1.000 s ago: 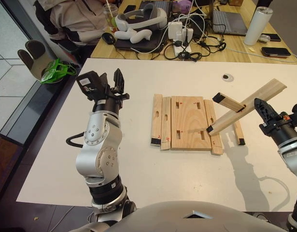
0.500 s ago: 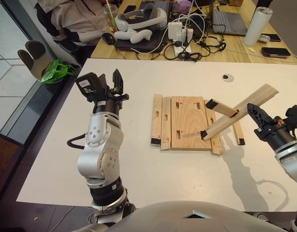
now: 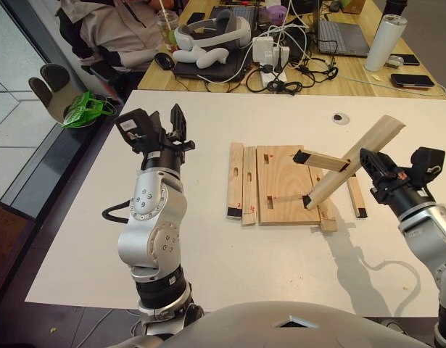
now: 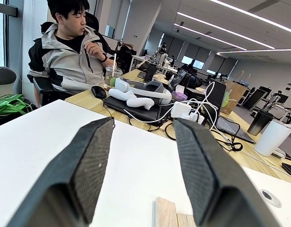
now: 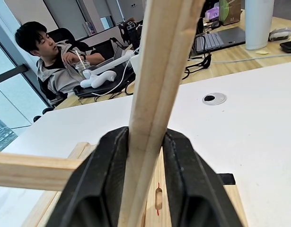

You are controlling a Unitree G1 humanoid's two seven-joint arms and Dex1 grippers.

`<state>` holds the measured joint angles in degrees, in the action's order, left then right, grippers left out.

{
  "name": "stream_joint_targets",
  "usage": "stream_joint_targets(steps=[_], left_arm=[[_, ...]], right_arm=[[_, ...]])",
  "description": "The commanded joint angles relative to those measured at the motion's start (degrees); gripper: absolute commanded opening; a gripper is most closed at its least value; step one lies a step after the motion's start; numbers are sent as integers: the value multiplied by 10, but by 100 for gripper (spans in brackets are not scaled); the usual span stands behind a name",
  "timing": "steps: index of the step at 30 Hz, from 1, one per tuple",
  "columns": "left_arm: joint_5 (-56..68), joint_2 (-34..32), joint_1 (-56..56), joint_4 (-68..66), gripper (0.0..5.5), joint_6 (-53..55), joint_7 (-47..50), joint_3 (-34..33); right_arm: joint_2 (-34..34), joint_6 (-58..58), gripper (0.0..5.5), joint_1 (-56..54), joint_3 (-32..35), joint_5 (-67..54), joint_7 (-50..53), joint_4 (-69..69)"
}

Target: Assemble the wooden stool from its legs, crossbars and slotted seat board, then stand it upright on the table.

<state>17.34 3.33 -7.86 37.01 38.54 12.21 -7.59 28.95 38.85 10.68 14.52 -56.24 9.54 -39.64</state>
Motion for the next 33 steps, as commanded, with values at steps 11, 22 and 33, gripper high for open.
stream_joint_targets(steps=[11, 22, 33], left_arm=[[-28, 17, -2, 1, 231, -38, 24, 10], [-61, 30, 16, -2, 231, -93, 52, 47], [-63, 19, 3, -2, 231, -95, 61, 50]], right_arm=[[60, -84, 100, 190, 48, 150, -229, 38], [103, -81, 100, 187, 111, 129, -340, 145], [49, -72, 100, 61, 1, 156, -248, 142]])
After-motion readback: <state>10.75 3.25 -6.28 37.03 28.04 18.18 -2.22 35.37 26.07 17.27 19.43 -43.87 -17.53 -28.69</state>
